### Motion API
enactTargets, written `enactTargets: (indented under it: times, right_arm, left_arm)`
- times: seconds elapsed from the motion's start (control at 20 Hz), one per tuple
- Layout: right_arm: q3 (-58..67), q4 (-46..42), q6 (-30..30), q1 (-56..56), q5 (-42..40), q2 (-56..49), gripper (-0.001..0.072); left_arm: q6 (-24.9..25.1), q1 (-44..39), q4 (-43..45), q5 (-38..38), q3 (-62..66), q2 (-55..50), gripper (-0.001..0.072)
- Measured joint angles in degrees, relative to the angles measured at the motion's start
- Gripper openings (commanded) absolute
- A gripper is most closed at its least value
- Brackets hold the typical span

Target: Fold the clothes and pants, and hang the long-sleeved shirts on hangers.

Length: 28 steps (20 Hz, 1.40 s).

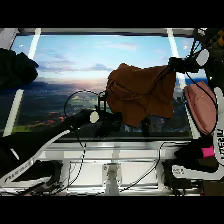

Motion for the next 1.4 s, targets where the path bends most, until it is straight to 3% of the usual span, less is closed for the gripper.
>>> enactTargets:
  times: [0.05, 0.15, 0.45, 0.5, 0.6, 0.95, 1.15, 1.4]
  right_arm:
    - [0.0, 0.02, -0.04, 0.0, 0.0, 0.0, 0.0014]
    - [0.0, 0.02, -0.2, 0.0, 0.0, 0.0, 0.0015]
    - [0.0, 0.0, -0.31, 0.0, -0.02, 0.0, 0.0014]
    - [0.0, 0.0, -0.33, 0.0, 0.0, 0.0, 0.0015]
    - [0.0, 0.0, -0.35, 0.0, -0.02, 0.0, 0.0014]
    - [0.0, 0.04, -0.35, 0.0, 0.31, 0.17, 0.0014]
    - [0.11, 0.04, -1.46, 0.0, 0.7, 0.9, 0.0014]
    - [0.17, 0.15, -8.52, 0.0, 1.33, 5.16, 0.0013]
  left_arm:
    - [0.0, -0.04, -0.87, 0.13, 0.07, -0.52, 0.0628]
    - [-0.02, -0.26, -2.43, 0.44, 0.52, -1.49, 0.0491]
    - [0.0, -0.9, -3.85, 0.42, 5.14, -5.55, 0.0471]
    - [0.0, -0.9, -3.96, 0.31, 6.1, -6.25, 0.0422]
    - [0.0, -0.96, -4.04, 0.5, 8.15, -7.34, 0.0016]
    - [0.92, -0.13, -4.02, 2.97, 12.5, -7.89, 0.0021]
    - [9.4, 4.63, -3.76, -2.08, 13.35, -2.58, 0.0019]
    - [17.84, 21.22, -1.25, -12.72, 13.6, 9.38, 0.0019]
